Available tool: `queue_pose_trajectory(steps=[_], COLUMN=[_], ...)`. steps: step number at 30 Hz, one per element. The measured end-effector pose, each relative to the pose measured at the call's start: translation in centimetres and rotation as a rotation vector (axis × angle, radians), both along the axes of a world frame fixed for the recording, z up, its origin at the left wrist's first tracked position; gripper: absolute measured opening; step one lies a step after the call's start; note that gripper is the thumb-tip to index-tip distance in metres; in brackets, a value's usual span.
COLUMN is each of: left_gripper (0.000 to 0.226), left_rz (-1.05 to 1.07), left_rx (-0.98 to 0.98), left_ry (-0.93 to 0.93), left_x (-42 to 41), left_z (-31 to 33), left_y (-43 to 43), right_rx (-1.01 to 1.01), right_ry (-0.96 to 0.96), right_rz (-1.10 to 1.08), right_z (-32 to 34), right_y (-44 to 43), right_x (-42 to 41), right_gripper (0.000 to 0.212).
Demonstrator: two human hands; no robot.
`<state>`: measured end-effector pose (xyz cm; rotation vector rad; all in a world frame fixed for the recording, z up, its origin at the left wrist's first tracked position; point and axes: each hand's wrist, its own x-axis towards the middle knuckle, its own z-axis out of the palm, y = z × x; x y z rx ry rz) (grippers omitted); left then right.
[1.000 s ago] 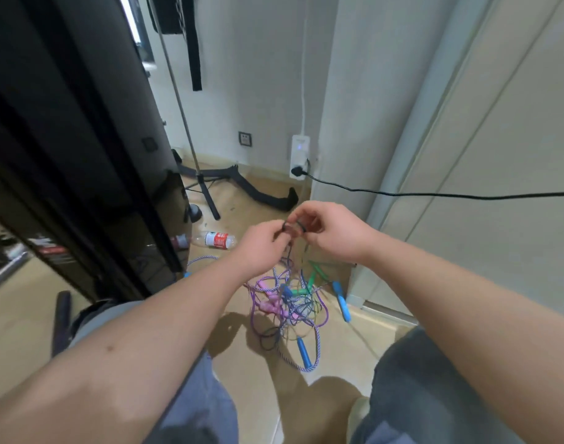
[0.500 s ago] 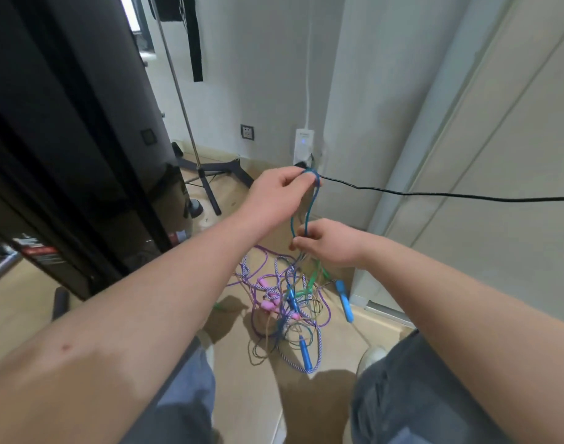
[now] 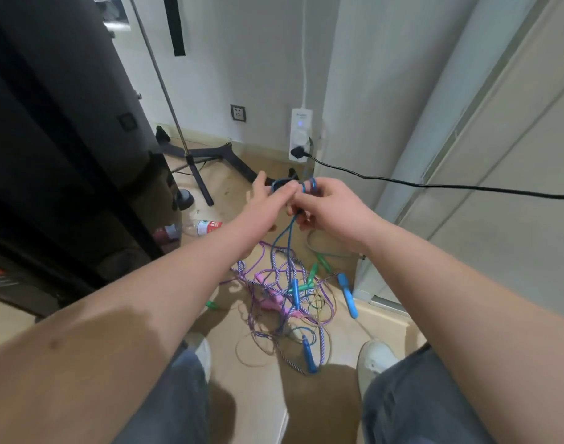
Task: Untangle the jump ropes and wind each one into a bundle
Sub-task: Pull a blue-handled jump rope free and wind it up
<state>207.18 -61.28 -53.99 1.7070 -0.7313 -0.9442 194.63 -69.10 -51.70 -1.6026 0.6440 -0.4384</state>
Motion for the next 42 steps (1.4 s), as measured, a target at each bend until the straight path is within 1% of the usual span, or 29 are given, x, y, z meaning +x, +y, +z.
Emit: queue_pose_trajectory(steps=[2,4,5,7,8,9,10,12,14,15,16,18,19,20,21,23,24,25,27,29,31,32,34,35,36,37,38,40,42], left_gripper=[0.091,0.059,0.045,0.032,0.027,0.023,0.021,0.022,0.022,0.020,0.017,0.014,0.014,0.013,0.013,0.015,0.015,0.016,0.020,0.036,0.047,0.047,0.036,0.029,0.025,0.025,0.025,0.024,0.024], left_rz=[0.024,-0.080,-0.208,-0.451,-0.500,-0.503,-0.477,-0.388,-0.265,-0.206,-0.145,-0.029,0.026,0.079,0.123,0.176,0.188,0.189,0.139,0.020,-0.168,-0.278,-0.492,-0.567,-0.605,-0.589,-0.537,-0.400,-0.288], left_rx=[0.002,0.065,0.159,0.364,0.385,0.368,0.348,0.295,0.209,0.164,0.125,0.048,0.013,-0.023,-0.060,-0.125,-0.145,-0.149,-0.113,-0.032,0.108,0.201,0.341,0.366,0.368,0.357,0.343,0.290,0.198], left_ry=[0.024,0.091,0.018,-0.227,-0.296,-0.298,-0.269,-0.107,0.039,0.094,0.141,0.234,0.283,0.331,0.384,0.463,0.477,0.467,0.369,0.310,0.269,0.196,-0.066,-0.202,-0.291,-0.316,-0.283,-0.170,-0.122], left_x=[0.6,0.8,0.8,0.4,0.4,0.5,0.6,0.6,0.4,0.2,0.0,-0.1,-0.2,-0.3,-0.3,-0.1,0.1,0.3,0.8,0.9,0.6,0.4,0.2,0.2,0.1,0.0,0.0,-0.2,-0.3], left_z=[-1.1,-1.8,-1.8,-1.5,-1.5,-1.5,-1.4,-1.1,-0.6,0.0,0.5,1.1,1.4,1.6,1.8,1.9,1.9,2.0,1.9,1.7,1.3,1.2,0.7,0.5,0.3,0.1,0.0,0.1,0.7], left_y=[0.4,0.5,1.0,1.9,2.3,2.7,3.1,3.8,3.1,2.8,2.5,2.1,2.0,1.8,1.6,1.3,1.3,1.3,1.4,1.7,2.3,2.7,3.5,3.8,4.0,4.0,4.0,3.7,3.3], right_rx=[0.052,0.117,0.153,0.201,0.219,0.241,0.268,0.308,0.311,0.306,0.297,0.295,0.296,0.287,0.261,0.154,0.098,0.056,0.011,0.089,0.205,0.234,0.255,0.267,0.278,0.302,0.331,0.376,0.316], right_ry=[-0.065,-0.114,-0.142,-0.191,-0.206,-0.218,-0.220,-0.195,-0.137,-0.087,-0.008,0.178,0.257,0.327,0.386,0.480,0.502,0.502,0.447,0.295,0.086,0.002,-0.092,-0.114,-0.125,-0.136,-0.148,-0.094,0.119], right_rz=[-0.044,-0.077,-0.105,-0.167,-0.201,-0.233,-0.258,-0.279,-0.259,-0.230,-0.190,-0.082,-0.013,0.073,0.174,0.359,0.396,0.397,0.338,0.224,0.092,0.025,-0.072,-0.098,-0.120,-0.136,-0.150,-0.126,0.005], right_z=[0.3,0.6,0.7,1.0,1.2,1.2,1.1,0.8,0.2,-0.3,-0.8,-1.7,-2.1,-2.4,-2.5,-2.7,-2.8,-3.0,-3.1,-2.7,-1.8,-1.2,-0.5,-0.3,-0.2,-0.2,-0.3,-0.9,-1.9], right_y=[-0.5,-0.6,-0.7,-0.8,-0.9,-1.0,-1.1,-1.3,-1.5,-1.5,-1.4,-0.9,-0.5,-0.1,0.4,1.2,1.4,1.5,1.6,1.4,0.9,0.5,-0.2,-0.5,-0.8,-1.1,-1.3,-1.7,-1.8], right_x=[0.3,0.4,0.4,0.4,0.3,0.3,0.2,0.0,-0.2,-0.3,-0.5,-0.8,-1.0,-1.2,-1.3,-1.2,-1.1,-1.0,-0.7,-0.4,-0.2,-0.2,-0.3,-0.4,-0.5,-0.6,-0.7,-0.7,-0.9], right_gripper=[0.015,0.019,0.018,0.014,0.014,0.015,0.016,0.016,0.013,0.017,0.029,0.070,0.085,0.091,0.082,0.045,0.031,0.023,0.017,0.013,0.012,0.012,0.013,0.012,0.010,0.006,0.006,0.026,0.049])
